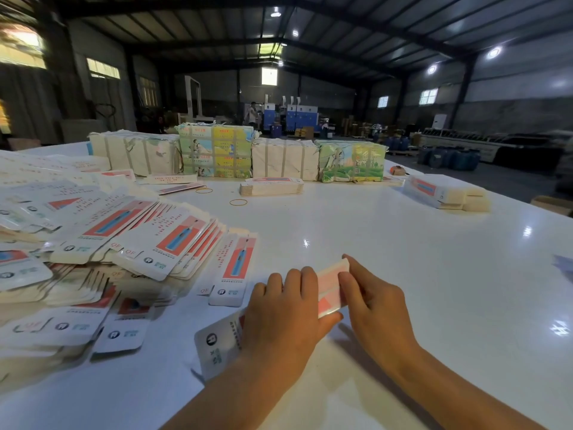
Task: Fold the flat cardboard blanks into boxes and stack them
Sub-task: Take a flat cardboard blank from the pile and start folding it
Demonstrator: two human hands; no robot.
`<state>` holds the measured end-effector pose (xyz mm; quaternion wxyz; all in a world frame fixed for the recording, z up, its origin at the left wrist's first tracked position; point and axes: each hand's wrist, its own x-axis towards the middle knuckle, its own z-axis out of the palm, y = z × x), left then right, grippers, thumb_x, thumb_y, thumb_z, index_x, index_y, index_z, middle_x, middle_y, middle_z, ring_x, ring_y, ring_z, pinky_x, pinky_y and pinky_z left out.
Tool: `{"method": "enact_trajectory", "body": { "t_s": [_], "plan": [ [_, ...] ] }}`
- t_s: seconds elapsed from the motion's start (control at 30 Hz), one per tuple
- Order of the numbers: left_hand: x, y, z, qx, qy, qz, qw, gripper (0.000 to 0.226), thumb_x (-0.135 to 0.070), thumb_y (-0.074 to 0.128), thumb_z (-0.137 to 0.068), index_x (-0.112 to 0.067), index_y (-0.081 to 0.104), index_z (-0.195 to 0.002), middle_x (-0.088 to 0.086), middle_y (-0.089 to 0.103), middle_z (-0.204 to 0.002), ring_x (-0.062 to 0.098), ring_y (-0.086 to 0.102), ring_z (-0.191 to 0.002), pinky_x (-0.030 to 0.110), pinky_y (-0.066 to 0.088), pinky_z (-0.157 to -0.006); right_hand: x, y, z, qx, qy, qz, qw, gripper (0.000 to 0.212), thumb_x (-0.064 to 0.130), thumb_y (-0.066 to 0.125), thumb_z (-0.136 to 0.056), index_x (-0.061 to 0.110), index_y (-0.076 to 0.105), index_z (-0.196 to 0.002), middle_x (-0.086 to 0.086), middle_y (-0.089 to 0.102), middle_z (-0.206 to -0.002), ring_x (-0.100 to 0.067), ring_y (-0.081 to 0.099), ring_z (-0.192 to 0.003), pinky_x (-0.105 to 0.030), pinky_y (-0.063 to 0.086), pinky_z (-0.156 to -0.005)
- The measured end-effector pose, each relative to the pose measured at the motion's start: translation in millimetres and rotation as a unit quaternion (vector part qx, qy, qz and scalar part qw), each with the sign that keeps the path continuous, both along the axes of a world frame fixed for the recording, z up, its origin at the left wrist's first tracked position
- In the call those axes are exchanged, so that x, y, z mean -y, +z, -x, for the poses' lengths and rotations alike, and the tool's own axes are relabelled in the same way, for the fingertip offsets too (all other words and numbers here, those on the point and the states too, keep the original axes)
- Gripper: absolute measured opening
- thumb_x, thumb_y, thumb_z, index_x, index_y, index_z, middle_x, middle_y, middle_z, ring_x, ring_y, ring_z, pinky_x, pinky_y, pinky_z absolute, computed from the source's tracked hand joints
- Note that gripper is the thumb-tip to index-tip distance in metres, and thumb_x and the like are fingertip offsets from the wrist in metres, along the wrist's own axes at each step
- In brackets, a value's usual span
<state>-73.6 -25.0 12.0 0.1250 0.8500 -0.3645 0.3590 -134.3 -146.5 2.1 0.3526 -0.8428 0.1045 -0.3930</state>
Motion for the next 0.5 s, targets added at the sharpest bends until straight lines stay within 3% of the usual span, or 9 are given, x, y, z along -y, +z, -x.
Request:
{"method": "enact_trajectory", "body": {
  "t_s": [0.07, 0.13, 0.2, 0.33, 0.5],
  "plan": [
    [-0.9, 1.1, -2.0, 0.002, -0.007, 0.004, 1.0, 0.066, -0.065, 0.076, -0.046, -0.011, 0.07, -0.082, 0.004, 0.059, -0.061, 0.018, 0.055, -0.048, 0.027, 0.045, -0.043, 1.1, 0.1, -0.6, 0.005, 0.025, -0.039, 0.999, 0.024, 0.031, 0.041, -0.097, 0.043, 0.053, -0.113, 0.03, 0.059, -0.081, 0.0, 0.064, -0.078, -0.017, 0.055, -0.067],
    [-3.7, 4.0, -4.7, -0.006, -0.008, 0.012, 1.0, 0.064, -0.067, 0.068, -0.052, -0.01, 0.069, -0.083, 0.003, 0.059, -0.061, 0.018, 0.056, -0.049, 0.027, 0.046, -0.044, 2.1, 1.9, -0.8, 0.013, 0.064, -0.098, 0.993, 0.028, 0.025, 0.042, -0.099, 0.038, 0.053, -0.121, 0.028, 0.065, -0.083, 0.005, 0.062, -0.085, -0.011, 0.051, -0.062],
    [-6.5, 8.4, -5.5, -0.021, -0.004, 0.022, 1.0, 0.064, -0.066, 0.055, -0.057, -0.011, 0.07, -0.084, 0.002, 0.06, -0.062, 0.017, 0.057, -0.05, 0.026, 0.046, -0.044, 2.0, 3.5, 0.9, 0.025, 0.081, -0.127, 0.988, 0.028, 0.024, 0.043, -0.099, 0.045, 0.047, -0.116, 0.039, 0.062, -0.087, 0.01, 0.06, -0.091, -0.004, 0.048, -0.065],
    [-8.7, 12.8, -3.2, -0.035, -0.014, 0.021, 0.999, 0.064, -0.064, 0.049, -0.058, -0.009, 0.069, -0.084, 0.003, 0.06, -0.061, 0.019, 0.058, -0.05, 0.026, 0.046, -0.043, -7.2, 4.0, 5.3, 0.036, 0.091, -0.051, 0.994, 0.022, 0.034, 0.042, -0.094, 0.051, 0.055, -0.099, 0.036, 0.065, -0.092, 0.003, 0.064, -0.092, -0.007, 0.048, -0.075],
    [-17.2, 16.4, -6.8, -0.03, -0.032, 0.004, 0.999, 0.065, -0.061, 0.049, -0.057, -0.005, 0.07, -0.082, 0.007, 0.06, -0.059, 0.021, 0.058, -0.047, 0.027, 0.048, -0.043, -8.7, 3.8, 6.2, 0.025, 0.117, -0.023, 0.993, 0.02, 0.04, 0.042, -0.091, 0.05, 0.054, -0.104, 0.035, 0.064, -0.099, 0.005, 0.063, -0.094, -0.006, 0.046, -0.077]
  ]
}}
